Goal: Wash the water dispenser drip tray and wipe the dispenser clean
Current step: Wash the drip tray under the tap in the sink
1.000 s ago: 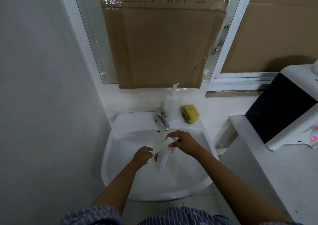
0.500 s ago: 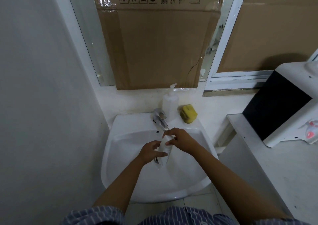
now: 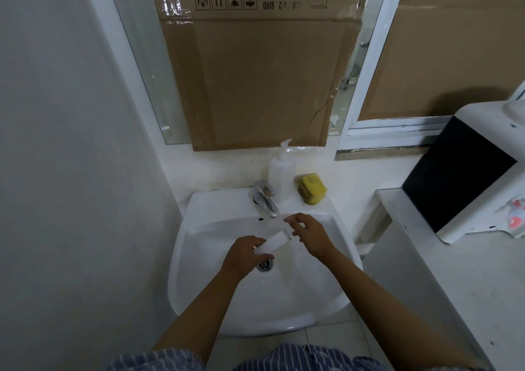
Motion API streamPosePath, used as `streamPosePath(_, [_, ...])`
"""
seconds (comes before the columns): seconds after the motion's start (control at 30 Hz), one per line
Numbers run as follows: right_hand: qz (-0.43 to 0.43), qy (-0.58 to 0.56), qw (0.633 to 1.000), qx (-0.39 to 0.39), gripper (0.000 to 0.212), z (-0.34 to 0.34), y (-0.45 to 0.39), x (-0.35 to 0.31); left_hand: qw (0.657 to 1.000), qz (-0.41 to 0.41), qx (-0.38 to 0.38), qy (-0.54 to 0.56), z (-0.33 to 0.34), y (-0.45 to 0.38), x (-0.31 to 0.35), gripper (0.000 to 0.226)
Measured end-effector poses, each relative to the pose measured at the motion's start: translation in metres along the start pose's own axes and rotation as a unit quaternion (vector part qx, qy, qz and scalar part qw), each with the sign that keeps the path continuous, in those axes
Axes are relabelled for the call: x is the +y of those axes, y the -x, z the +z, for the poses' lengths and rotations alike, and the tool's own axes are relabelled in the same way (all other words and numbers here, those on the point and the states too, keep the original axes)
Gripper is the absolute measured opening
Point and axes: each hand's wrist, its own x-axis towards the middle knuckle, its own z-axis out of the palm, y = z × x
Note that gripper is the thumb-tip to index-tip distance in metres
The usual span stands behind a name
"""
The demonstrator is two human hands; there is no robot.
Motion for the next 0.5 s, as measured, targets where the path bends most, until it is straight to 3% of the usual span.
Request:
streamPosePath(0.2, [0.073,0.000,0.997,0.039,0.033,0.000,0.006,0.025,0.992,0.074,0.039,-0.099,0.003,0.000,0.008,0.056])
streamPosePath(0.33, [0.109,0.034,0.993,0.018,0.043,-0.006,0.012,0.040,0.963,0.116,-0.004,-0.243,0.006,-0.002,0.007,0.052])
streamPosePath(0.4, [0.147,-0.013,0.989,0.017,0.044,-0.007,0.014,0.044,0.953,0.130,-0.007,-0.272,0.009,-0.002,0.008,0.057])
streamPosePath(0.5, [0.166,-0.041,0.985,0.009,0.042,-0.008,0.017,0.049,0.940,0.162,-0.010,-0.299,0.015,-0.002,0.011,0.046])
